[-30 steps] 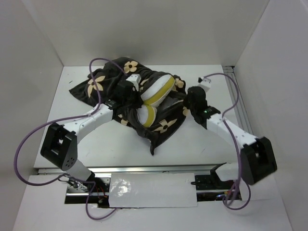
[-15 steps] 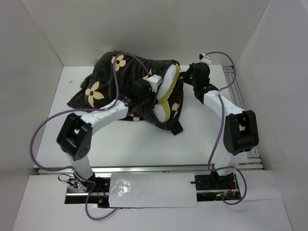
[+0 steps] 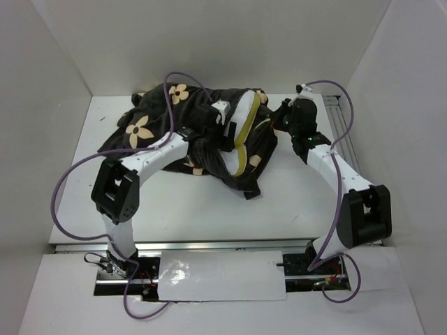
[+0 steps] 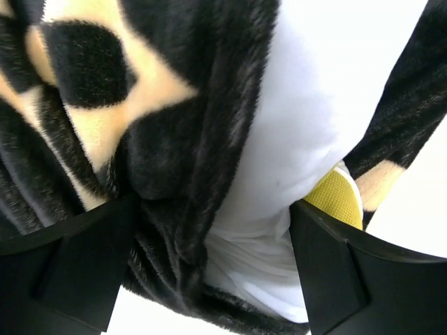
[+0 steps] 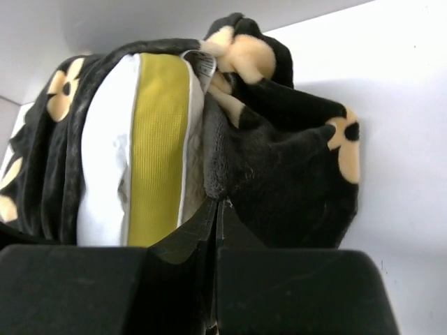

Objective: Put the pillow into the pillowcase

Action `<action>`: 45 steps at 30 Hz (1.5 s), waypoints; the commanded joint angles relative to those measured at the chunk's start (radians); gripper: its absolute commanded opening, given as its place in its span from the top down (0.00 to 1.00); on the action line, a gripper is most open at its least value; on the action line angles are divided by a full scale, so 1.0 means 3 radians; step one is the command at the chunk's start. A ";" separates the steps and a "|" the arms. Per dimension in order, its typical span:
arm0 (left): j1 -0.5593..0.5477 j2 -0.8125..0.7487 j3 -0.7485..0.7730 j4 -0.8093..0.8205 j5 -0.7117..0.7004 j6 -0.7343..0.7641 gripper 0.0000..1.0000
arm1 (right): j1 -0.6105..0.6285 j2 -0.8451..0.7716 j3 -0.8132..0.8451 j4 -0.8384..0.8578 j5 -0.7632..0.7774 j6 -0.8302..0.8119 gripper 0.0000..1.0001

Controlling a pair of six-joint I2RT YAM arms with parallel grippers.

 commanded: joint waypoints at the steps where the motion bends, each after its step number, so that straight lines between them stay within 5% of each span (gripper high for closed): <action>1: 0.0065 -0.0228 0.0030 -0.0706 0.0064 0.0163 0.00 | -0.0139 -0.0398 -0.0020 0.0612 0.0134 -0.0102 1.00; 9: 0.0003 -0.0102 0.1084 -0.0819 0.0295 0.0306 0.00 | -0.0139 -0.0399 -0.0194 0.0581 -0.0173 -0.0035 1.00; 16: -0.0114 0.0746 0.2056 -0.0849 0.0401 0.0490 0.00 | -0.0139 -0.0460 -0.0347 0.0581 -0.0239 -0.0035 1.00; 24: -0.0268 0.0967 0.1894 -0.0048 0.0275 0.0414 0.00 | -0.0139 -0.0496 -0.0516 0.0658 -0.0239 0.0092 1.00; 33: -0.0339 0.1314 0.1893 0.0082 0.0718 0.0368 0.02 | -0.0139 -0.0562 -0.0659 0.0658 -0.0352 0.0093 1.00; 35: -0.0339 0.1529 0.2060 -0.0066 0.0893 0.0368 0.28 | -0.0139 -0.0593 -0.0659 0.0658 -0.0138 0.0093 1.00; 37: -0.0339 0.1682 0.2037 -0.0296 0.1006 0.0409 0.88 | -0.0139 -0.0593 -0.0659 0.0577 -0.0040 0.0057 1.00; 38: -0.0339 0.1683 0.1950 -0.0338 0.0935 0.0409 1.00 | -0.0139 -0.0593 -0.0659 0.0576 0.0001 0.0057 1.00; 40: -0.0339 0.1648 0.1715 -0.0419 0.0644 0.0409 1.00 | -0.0169 -0.0593 -0.0618 0.0540 0.0158 0.0057 1.00; 45: -0.0339 0.0771 0.0029 -0.0002 0.0170 0.0379 1.00 | -0.0210 -0.0471 -0.0257 0.0193 0.0818 0.0057 1.00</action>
